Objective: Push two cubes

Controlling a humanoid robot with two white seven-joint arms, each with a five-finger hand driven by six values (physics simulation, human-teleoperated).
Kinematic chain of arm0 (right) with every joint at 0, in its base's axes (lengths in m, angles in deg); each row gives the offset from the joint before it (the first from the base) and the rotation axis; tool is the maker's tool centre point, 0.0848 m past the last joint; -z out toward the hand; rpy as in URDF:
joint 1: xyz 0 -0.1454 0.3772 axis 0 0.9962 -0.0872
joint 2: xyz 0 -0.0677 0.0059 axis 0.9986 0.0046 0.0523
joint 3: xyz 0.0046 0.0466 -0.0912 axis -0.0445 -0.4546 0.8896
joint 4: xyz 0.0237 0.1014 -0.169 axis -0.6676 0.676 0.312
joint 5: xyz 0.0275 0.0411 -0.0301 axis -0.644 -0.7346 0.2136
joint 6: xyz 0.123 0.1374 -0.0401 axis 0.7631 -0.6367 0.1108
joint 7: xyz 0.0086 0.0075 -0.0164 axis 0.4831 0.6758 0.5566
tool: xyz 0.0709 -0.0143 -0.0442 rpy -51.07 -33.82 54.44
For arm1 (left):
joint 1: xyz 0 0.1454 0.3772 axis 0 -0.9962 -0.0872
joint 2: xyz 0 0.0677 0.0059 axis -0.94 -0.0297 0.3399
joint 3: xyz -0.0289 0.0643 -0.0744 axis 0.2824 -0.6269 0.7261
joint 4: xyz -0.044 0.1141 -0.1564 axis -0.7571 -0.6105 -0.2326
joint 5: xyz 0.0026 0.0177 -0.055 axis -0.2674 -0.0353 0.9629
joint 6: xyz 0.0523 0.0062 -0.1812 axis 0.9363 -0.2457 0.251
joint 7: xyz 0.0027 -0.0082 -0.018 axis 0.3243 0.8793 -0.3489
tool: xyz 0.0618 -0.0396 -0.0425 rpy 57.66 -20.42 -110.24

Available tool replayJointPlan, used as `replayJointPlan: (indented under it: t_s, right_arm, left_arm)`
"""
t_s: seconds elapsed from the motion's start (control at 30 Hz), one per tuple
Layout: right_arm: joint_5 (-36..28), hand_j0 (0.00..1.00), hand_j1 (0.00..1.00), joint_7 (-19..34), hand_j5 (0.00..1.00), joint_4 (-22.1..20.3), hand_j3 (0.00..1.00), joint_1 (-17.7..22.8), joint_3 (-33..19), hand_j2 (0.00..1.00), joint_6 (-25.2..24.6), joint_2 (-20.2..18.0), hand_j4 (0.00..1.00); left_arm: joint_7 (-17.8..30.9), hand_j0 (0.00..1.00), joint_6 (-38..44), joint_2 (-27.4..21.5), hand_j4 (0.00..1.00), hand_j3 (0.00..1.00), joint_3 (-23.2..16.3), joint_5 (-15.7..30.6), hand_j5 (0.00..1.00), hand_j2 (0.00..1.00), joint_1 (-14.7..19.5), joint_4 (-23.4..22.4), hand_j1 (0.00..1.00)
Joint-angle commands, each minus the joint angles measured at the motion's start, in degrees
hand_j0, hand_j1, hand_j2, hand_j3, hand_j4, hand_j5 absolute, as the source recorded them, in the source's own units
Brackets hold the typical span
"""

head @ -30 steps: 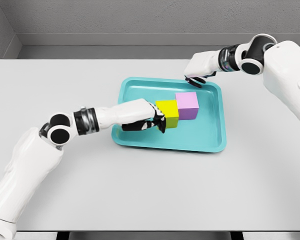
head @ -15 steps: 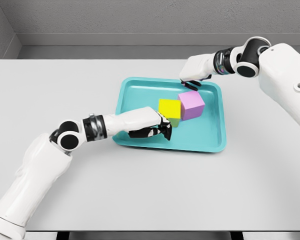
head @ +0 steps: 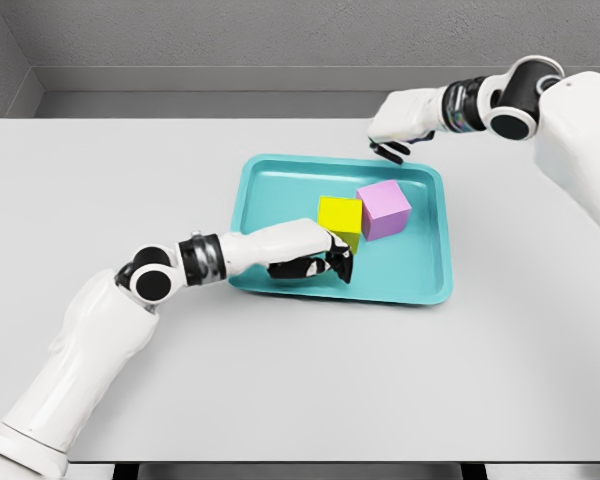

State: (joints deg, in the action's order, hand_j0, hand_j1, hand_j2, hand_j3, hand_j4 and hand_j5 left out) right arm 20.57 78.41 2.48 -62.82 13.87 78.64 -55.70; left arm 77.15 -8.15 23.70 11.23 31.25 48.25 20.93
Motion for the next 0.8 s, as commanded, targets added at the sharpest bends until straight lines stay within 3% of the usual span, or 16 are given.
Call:
replayJointPlan:
  t_s: [0.0,0.07,0.33,0.43,0.77]
  right_arm:
    - [0.08,0.12,0.12,-0.01,0.12,0.10,0.12,0.00,-0.51,0.12,-0.11,-0.94,0.12]
    - [0.08,0.12,0.12,-0.01,0.12,0.01,0.12,0.00,-0.51,0.12,-0.11,-1.91,0.12]
    - [0.00,0.12,0.12,-0.01,0.12,-0.08,0.12,0.35,-0.16,0.12,-0.11,-3.31,0.12]
    - [0.00,0.12,0.12,-0.01,0.12,-0.08,0.12,0.18,0.19,0.12,-0.11,-4.72,0.12]
    - [-0.18,0.12,0.12,-0.01,0.12,0.10,0.12,0.44,1.33,0.12,-0.11,-6.39,0.12]
  left_arm:
    - [-0.02,0.36,0.13,0.50,0.36,0.36,0.01,0.42,0.36,0.36,0.00,-1.27,0.36]
    - [-0.02,0.36,0.13,1.47,0.36,0.36,0.01,0.42,0.36,0.36,0.70,-3.29,0.36]
    - [-0.02,0.36,0.13,1.73,0.36,0.36,0.10,0.42,0.36,0.36,1.06,-3.64,0.36]
    - [-0.02,0.36,0.13,2.53,0.36,0.36,0.19,0.51,0.36,0.36,2.02,-6.10,0.36]
    - [-0.02,0.36,0.13,4.11,0.36,0.36,0.10,0.42,0.36,0.36,3.08,-8.12,0.36]
